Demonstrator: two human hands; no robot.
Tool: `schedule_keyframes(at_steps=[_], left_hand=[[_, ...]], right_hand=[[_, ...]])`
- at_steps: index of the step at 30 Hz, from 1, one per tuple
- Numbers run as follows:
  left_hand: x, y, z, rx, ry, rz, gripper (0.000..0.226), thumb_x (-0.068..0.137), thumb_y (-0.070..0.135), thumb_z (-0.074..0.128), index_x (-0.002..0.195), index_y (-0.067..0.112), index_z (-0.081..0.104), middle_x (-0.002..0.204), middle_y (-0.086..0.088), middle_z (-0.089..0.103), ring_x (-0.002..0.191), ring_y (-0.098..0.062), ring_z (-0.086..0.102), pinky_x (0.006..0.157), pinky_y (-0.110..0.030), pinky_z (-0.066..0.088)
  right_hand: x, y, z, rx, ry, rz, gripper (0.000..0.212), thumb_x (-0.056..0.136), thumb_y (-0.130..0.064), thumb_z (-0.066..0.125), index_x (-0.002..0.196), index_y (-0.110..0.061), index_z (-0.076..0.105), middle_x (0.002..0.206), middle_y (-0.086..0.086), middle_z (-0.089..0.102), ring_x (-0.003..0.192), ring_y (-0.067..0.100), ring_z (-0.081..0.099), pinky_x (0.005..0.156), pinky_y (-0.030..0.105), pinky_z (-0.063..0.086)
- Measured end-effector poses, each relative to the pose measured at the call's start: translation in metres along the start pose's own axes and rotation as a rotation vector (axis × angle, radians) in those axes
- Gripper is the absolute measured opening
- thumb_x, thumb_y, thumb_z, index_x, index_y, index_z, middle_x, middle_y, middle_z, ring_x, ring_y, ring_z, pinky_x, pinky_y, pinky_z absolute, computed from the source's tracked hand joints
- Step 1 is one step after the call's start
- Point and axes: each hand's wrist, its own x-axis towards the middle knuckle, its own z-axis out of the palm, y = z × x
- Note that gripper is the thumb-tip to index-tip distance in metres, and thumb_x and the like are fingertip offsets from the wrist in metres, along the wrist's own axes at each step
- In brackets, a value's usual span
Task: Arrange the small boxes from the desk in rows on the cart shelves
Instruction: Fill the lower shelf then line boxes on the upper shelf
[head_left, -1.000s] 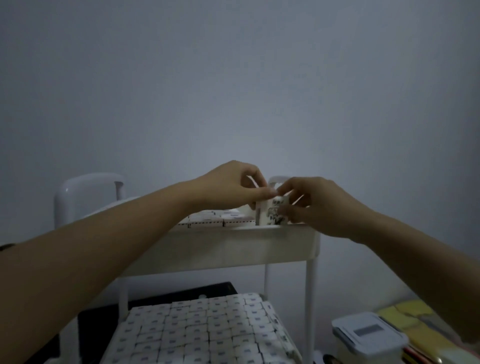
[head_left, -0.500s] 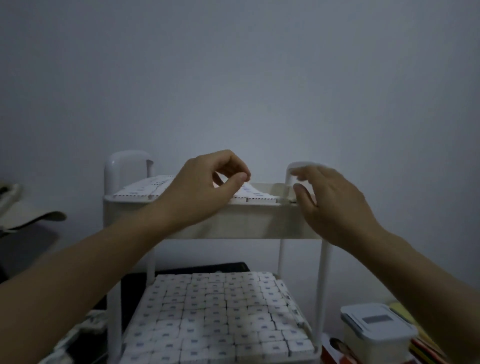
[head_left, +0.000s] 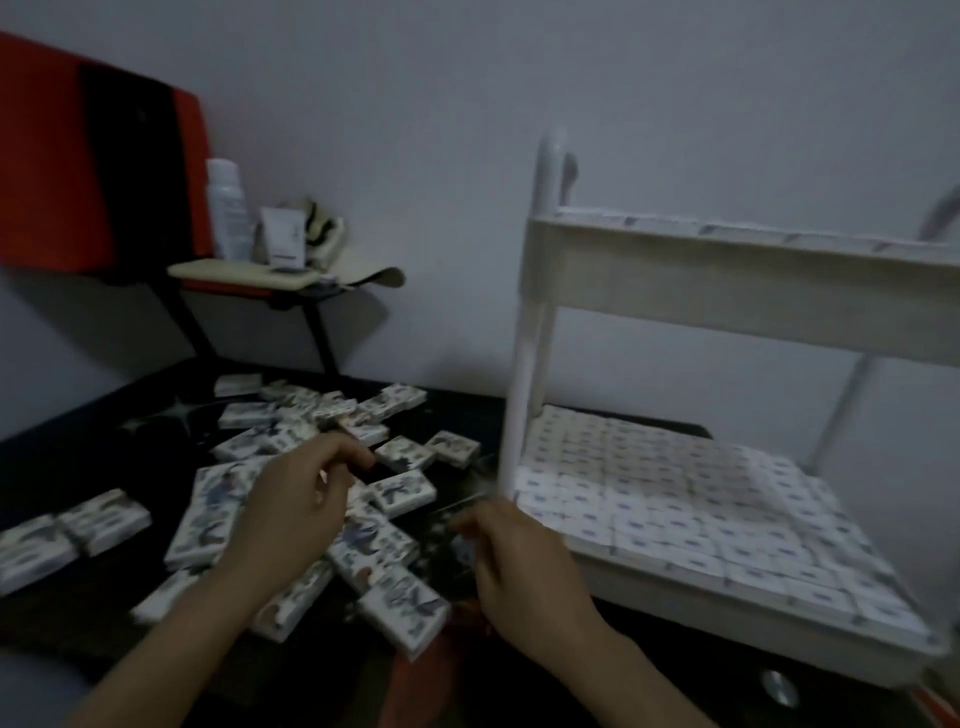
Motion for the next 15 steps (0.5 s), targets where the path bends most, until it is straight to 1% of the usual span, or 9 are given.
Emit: schedule_keyframes(at_steps=[1,2,4,5,6,7,9,12,15], left_hand=[[-0.013,-0.014,0.003,0.045,-0.022,-0.024,0.036,0.095,0.007,0.053,0.091,0.043,0.056,0.089,0.019,0.061,0.075,-0.001,0.058,0.062,-0.024,0.045],[-0.024,-0.023,0.005,0.083,-0.04,-0.024,0.031,0.096,0.009,0.053,0.093,0.04,0.057,0.093,0.017,0.06,0.081,-0.002,0.056,0.065,-0.025,0.045],[-0.041,-0.034,0.008,0.124,-0.074,-0.003,0.018,0.099,0.019,0.048,0.097,0.034,0.059,0.099,0.011,0.059,0.091,-0.008,0.054,0.074,-0.03,0.047],[-0.046,-0.036,0.009,0.133,-0.095,0.002,0.016,0.099,0.026,0.045,0.098,0.032,0.06,0.099,0.013,0.059,0.094,-0.009,0.054,0.077,-0.033,0.048],[-0.05,-0.039,0.008,0.138,-0.113,0.004,0.019,0.098,0.031,0.041,0.099,0.031,0.06,0.099,0.014,0.058,0.095,-0.008,0.053,0.078,-0.034,0.048],[-0.054,-0.041,0.007,0.14,-0.118,0.008,0.022,0.097,0.033,0.04,0.101,0.03,0.061,0.1,0.016,0.058,0.096,-0.007,0.053,0.08,-0.034,0.047],[-0.059,-0.042,0.001,0.151,-0.091,0.01,0.026,0.093,0.034,0.04,0.105,0.028,0.062,0.105,0.015,0.06,0.101,-0.009,0.054,0.085,-0.032,0.043],[-0.064,-0.038,-0.013,0.189,-0.011,-0.007,0.031,0.089,0.031,0.041,0.108,0.024,0.063,0.107,0.013,0.061,0.104,-0.01,0.054,0.088,-0.034,0.041],[-0.074,-0.041,-0.022,0.32,-0.003,-0.016,0.032,0.084,0.034,0.043,0.103,0.023,0.065,0.102,0.01,0.061,0.099,-0.015,0.055,0.083,-0.035,0.04]], right_hand=[[0.005,-0.002,0.013,-0.025,-0.059,0.047,0.019,0.1,-0.025,0.045,0.114,-0.023,0.057,0.113,-0.002,0.059,0.099,0.017,0.057,0.075,0.026,0.041],[0.01,-0.003,0.023,-0.059,-0.123,0.104,0.023,0.1,-0.037,0.044,0.11,-0.022,0.058,0.11,0.0,0.059,0.098,0.018,0.057,0.078,0.029,0.045],[0.013,-0.003,0.039,-0.092,-0.265,0.194,0.047,0.093,-0.063,0.041,0.101,-0.02,0.059,0.106,0.001,0.058,0.097,0.02,0.057,0.081,0.034,0.049],[0.012,-0.003,0.044,-0.091,-0.317,0.218,0.056,0.087,-0.071,0.042,0.102,-0.021,0.06,0.111,-0.001,0.055,0.102,0.02,0.055,0.082,0.034,0.048],[0.011,-0.003,0.048,-0.103,-0.35,0.223,0.06,0.083,-0.074,0.045,0.108,-0.023,0.061,0.119,-0.002,0.051,0.111,0.019,0.052,0.084,0.032,0.046],[0.008,-0.003,0.05,-0.117,-0.362,0.223,0.061,0.081,-0.075,0.049,0.116,-0.026,0.061,0.122,-0.003,0.047,0.117,0.018,0.048,0.086,0.032,0.044],[0.002,-0.001,0.052,-0.1,-0.329,0.217,0.059,0.078,-0.074,0.054,0.121,-0.033,0.059,0.113,-0.01,0.046,0.114,0.012,0.046,0.084,0.03,0.044],[-0.005,0.006,0.057,0.07,-0.203,0.265,0.048,0.072,-0.073,0.061,0.108,-0.042,0.059,0.105,-0.019,0.054,0.101,-0.003,0.051,0.081,0.026,0.047],[-0.013,0.01,0.062,0.324,-0.039,0.35,0.039,0.071,-0.057,0.073,0.104,-0.044,0.057,0.104,-0.025,0.066,0.094,-0.007,0.061,0.082,0.031,0.053]])
